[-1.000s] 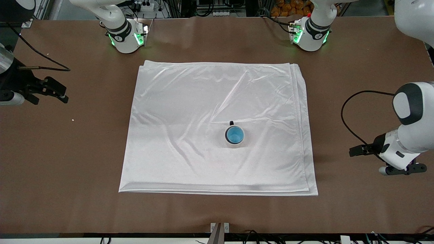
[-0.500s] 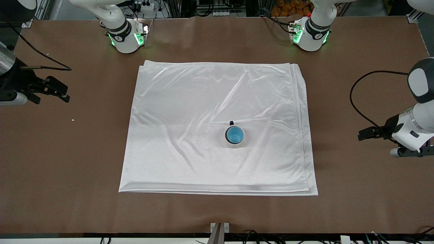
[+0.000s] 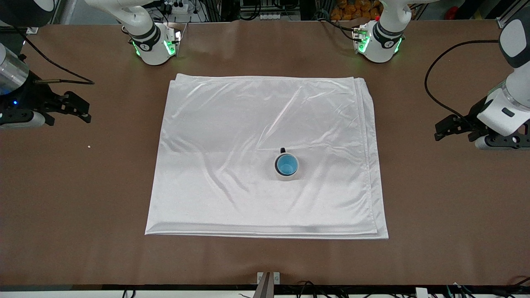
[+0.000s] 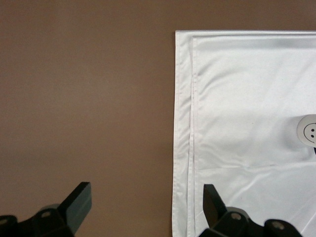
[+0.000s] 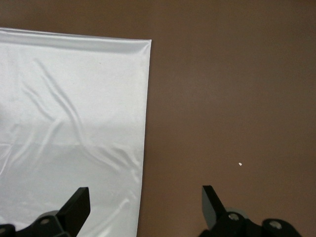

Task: Place blue cup into white mug on cloth

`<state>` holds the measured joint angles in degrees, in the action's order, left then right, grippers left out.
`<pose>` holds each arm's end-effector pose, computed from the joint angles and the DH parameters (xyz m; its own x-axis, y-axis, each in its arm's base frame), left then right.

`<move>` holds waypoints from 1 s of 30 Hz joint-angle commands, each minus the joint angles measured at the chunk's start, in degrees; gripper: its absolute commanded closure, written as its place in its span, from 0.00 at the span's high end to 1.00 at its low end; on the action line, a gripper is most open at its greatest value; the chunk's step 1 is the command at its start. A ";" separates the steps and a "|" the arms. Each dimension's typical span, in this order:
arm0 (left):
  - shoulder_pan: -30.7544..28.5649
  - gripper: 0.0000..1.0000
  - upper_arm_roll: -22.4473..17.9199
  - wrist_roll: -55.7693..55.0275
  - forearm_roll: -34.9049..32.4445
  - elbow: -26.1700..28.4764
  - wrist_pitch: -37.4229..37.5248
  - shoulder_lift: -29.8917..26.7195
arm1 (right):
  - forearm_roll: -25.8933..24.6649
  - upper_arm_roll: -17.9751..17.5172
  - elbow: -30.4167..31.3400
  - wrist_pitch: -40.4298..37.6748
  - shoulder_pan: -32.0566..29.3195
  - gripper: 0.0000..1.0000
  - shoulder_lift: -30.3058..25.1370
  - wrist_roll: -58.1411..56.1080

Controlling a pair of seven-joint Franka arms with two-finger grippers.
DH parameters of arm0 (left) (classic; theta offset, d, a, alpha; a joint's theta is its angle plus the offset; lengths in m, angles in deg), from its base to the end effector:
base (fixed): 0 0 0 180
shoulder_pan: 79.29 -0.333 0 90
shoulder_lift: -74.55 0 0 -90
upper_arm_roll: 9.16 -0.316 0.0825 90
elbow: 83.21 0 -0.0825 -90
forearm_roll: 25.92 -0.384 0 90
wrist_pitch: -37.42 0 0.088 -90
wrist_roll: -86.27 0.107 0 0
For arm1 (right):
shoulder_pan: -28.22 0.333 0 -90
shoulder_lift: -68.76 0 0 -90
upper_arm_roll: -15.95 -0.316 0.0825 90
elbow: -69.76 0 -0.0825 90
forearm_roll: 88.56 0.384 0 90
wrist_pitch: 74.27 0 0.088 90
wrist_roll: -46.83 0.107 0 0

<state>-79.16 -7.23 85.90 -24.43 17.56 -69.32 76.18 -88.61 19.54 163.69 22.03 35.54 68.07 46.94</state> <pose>0.5796 -0.0226 0.5446 0.9969 -0.0218 0.0754 -0.0239 -0.9994 0.0268 0.5592 0.0362 0.6085 0.9966 0.0631 0.0534 0.0632 -0.9980 0.0000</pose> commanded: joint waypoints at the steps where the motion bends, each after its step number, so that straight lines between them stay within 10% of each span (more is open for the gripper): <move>1: -0.40 1.00 -0.09 -0.25 -1.14 1.27 1.97 -3.82 | -0.65 -1.13 -1.03 -1.47 -1.43 1.00 0.34 -0.90; 30: -0.05 1.00 -1.05 0.10 -2.02 -2.85 14.10 -11.03 | -0.56 -1.39 -1.64 -4.28 -1.52 1.00 0.34 -0.90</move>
<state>-79.40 -8.13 85.94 -26.85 16.83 -57.43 65.58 -88.64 19.19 163.30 20.32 35.29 68.07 46.71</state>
